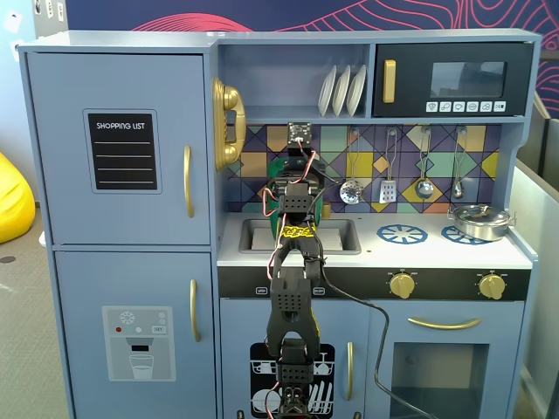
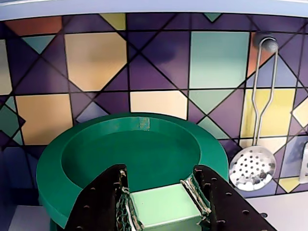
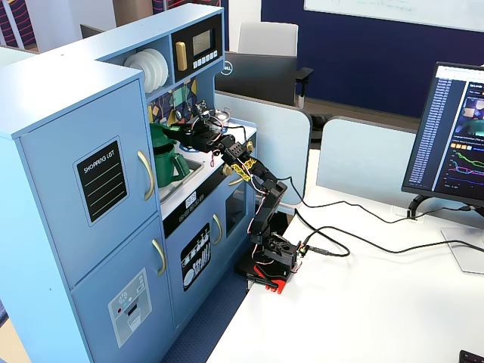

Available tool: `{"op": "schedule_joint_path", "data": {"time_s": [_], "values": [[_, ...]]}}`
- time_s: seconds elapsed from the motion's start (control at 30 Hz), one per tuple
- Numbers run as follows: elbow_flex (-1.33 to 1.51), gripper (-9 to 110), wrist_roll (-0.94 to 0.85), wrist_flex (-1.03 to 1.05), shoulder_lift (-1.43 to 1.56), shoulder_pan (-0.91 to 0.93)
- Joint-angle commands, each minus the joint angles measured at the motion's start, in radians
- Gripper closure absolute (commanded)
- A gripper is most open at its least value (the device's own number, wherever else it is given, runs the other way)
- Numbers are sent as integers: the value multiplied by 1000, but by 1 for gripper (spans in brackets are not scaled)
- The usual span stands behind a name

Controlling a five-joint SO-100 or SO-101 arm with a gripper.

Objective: Pick up the lid from the counter and put it on the green recipient

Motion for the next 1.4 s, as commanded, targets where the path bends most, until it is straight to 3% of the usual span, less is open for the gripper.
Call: {"op": "schedule_joint_path", "data": {"time_s": [0.0, 1.2, 1.27, 1.37], "values": [[-26, 102, -9, -5, 34, -3], [178, 102, -12, 23, 166, -15], [176, 95, -3, 9, 160, -15], [164, 77, 31, -78, 124, -14]]}}
